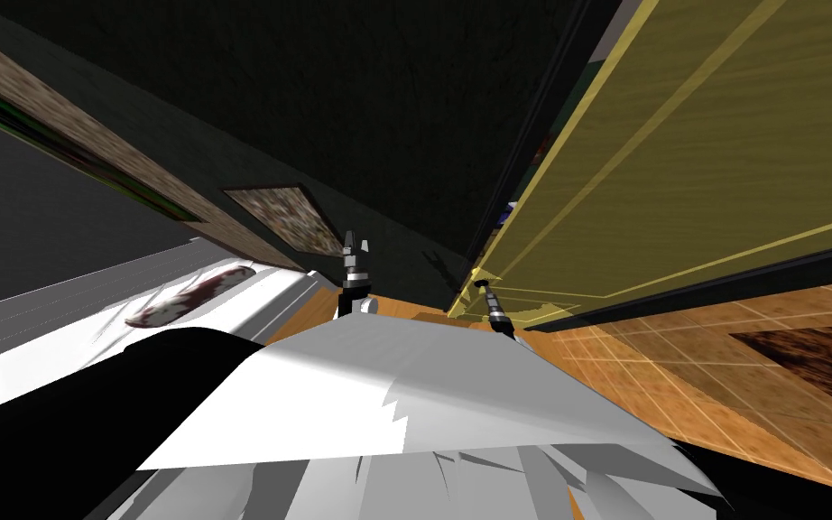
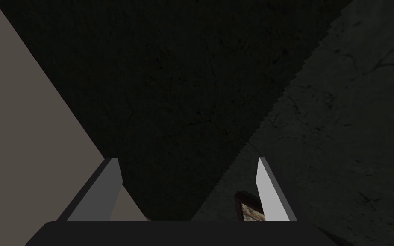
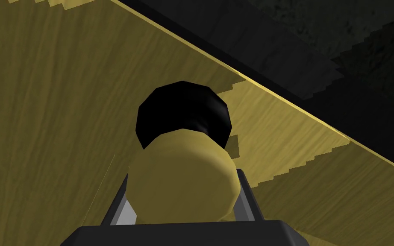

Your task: Pull the door open

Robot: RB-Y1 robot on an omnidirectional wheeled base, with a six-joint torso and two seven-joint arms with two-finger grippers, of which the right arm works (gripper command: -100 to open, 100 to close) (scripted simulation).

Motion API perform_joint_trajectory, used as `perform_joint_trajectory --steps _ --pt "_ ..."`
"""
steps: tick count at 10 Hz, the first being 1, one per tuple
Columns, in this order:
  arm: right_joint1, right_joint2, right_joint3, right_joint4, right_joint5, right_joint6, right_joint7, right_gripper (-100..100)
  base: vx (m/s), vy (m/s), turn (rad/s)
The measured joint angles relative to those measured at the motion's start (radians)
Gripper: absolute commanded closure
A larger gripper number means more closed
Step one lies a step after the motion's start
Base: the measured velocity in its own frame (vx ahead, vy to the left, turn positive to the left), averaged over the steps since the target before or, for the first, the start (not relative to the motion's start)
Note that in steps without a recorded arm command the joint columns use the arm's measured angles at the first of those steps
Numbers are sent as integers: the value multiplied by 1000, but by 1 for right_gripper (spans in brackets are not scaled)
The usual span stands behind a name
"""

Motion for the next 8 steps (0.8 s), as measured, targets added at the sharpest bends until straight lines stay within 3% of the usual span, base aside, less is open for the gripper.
perform_joint_trajectory --steps 2,4,8 --pt "5 -2 6 -13 -13 11 -43 100 -26 -13 33" --pt "-12 -7 14 18 -35 -1 -98 100 -41 -28 74" --pt "-20 -5 23 34 -56 -8 -174 100 -20 -10 15"
